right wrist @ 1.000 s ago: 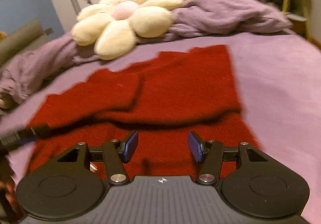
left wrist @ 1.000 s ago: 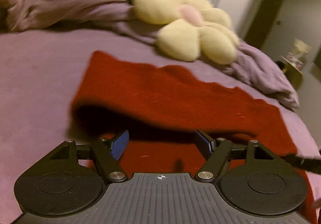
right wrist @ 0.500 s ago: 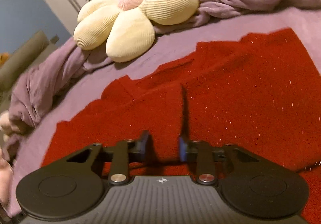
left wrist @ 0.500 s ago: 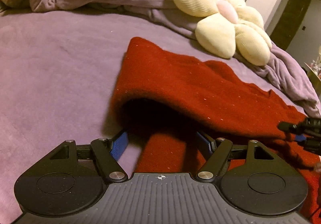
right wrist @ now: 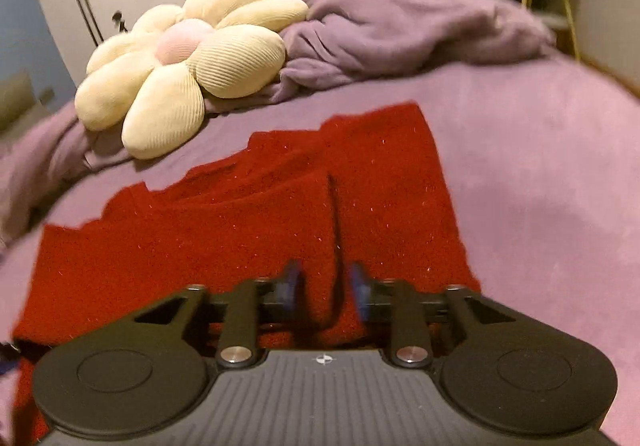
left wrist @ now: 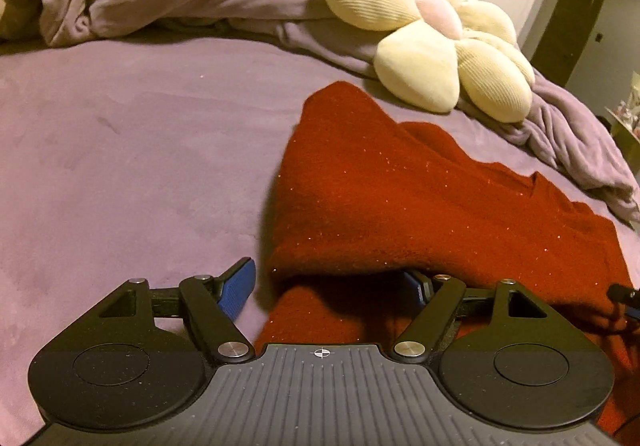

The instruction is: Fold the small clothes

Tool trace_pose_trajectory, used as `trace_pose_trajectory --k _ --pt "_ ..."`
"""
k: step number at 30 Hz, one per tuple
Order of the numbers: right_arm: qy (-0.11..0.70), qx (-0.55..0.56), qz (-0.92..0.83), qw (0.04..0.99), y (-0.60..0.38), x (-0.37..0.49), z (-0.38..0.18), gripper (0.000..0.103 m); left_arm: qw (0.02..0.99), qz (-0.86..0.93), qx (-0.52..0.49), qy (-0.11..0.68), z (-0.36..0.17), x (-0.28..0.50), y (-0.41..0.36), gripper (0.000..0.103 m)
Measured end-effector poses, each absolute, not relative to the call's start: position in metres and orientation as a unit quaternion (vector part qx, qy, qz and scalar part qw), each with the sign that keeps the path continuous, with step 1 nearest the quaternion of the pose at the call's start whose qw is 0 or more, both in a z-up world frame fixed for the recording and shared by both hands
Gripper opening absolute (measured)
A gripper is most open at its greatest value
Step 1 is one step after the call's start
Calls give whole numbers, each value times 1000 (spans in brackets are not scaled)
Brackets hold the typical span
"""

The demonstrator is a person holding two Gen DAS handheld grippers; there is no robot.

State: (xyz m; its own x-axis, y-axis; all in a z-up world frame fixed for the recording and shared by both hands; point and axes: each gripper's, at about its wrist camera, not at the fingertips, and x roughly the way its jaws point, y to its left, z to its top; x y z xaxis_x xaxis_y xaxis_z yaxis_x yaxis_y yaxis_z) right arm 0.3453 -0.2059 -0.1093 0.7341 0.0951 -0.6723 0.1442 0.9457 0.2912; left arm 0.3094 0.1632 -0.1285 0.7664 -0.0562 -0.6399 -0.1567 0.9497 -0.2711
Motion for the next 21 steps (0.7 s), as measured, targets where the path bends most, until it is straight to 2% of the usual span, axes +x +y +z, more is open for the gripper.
trace_pose_trajectory --k 4,6,7,12,17,21 --pt "375 192 22 907 -203 355 -117 34 923 26 -159 350 -129 314 160 80" --pt "376 153 20 914 -189 359 -114 11 922 28 -159 352 -129 317 159 80" --pt "366 117 16 923 -182 358 -108 9 921 28 -160 354 -128 317 159 81" --pt "268 8 -68 961 -174 337 -76 8 927 18 -147 345 -122 315 154 87" --pt "312 28 -72 947 -194 335 -91 8 926 12 -140 349 -124 315 148 87" --pt "313 30 -77 946 -197 328 -95 8 926 9 -143 350 -121 312 150 87"
